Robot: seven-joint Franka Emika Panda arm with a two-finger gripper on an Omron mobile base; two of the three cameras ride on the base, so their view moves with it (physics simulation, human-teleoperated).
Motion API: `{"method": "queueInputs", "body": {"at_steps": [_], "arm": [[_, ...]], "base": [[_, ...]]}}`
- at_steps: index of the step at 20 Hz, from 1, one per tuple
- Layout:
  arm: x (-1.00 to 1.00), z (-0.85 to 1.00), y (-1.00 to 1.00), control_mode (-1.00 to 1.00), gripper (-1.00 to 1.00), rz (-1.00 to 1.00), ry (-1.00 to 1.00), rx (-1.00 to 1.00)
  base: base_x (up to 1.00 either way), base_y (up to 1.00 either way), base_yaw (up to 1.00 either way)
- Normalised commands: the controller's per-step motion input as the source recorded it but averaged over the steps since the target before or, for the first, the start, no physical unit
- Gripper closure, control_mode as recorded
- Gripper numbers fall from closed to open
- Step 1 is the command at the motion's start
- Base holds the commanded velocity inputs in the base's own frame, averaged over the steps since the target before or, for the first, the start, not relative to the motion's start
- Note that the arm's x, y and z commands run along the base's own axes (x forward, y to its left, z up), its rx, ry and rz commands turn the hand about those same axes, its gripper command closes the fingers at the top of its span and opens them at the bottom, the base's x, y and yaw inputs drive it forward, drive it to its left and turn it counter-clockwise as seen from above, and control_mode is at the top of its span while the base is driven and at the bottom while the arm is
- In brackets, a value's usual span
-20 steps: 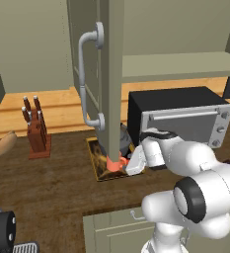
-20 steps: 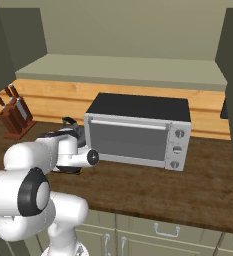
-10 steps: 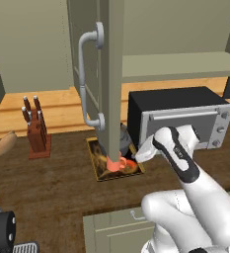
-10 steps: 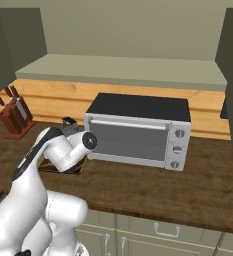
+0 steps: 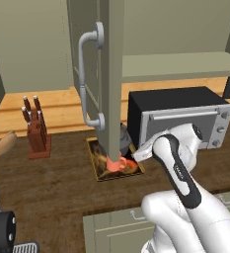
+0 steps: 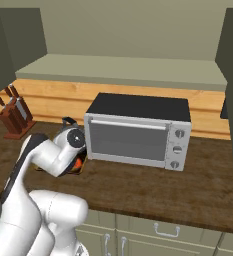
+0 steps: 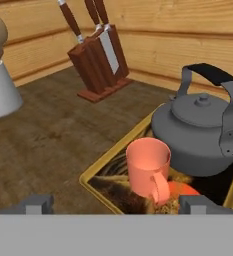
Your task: Pick the kettle from the counter and place it on the tray. Then pick the mug from the cabinet and place it on the tray. Then close the cabinet doors.
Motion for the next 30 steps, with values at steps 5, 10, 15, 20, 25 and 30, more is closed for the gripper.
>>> {"method": "queueInputs", "body": {"at_steps": [5, 10, 15, 20, 25, 30], "arm": [[-0.62, 0.08, -0.39, -1.0, -1.0, -0.17, 0.0, 0.0], [-0.66, 0.19, -0.77, -1.0, -1.0, -0.29, 0.0, 0.06], [-0.57, 0.05, -0.91, -1.0, -1.0, -0.26, -0.03, 0.18], [-0.29, 0.0, -0.93, -1.0, -1.0, -0.11, -0.05, 0.29], [-0.33, 0.04, -0.88, -1.0, -1.0, -0.08, -0.07, 0.3], [-0.04, 0.0, -0.78, -1.0, 1.0, -0.11, -0.09, 0.17]], "base": [[0.0, 0.0, 0.0], [0.0, 0.0, 0.0], [0.0, 0.0, 0.0], [0.0, 0.0, 0.0], [0.0, 0.0, 0.0], [0.0, 0.0, 0.0]]}}
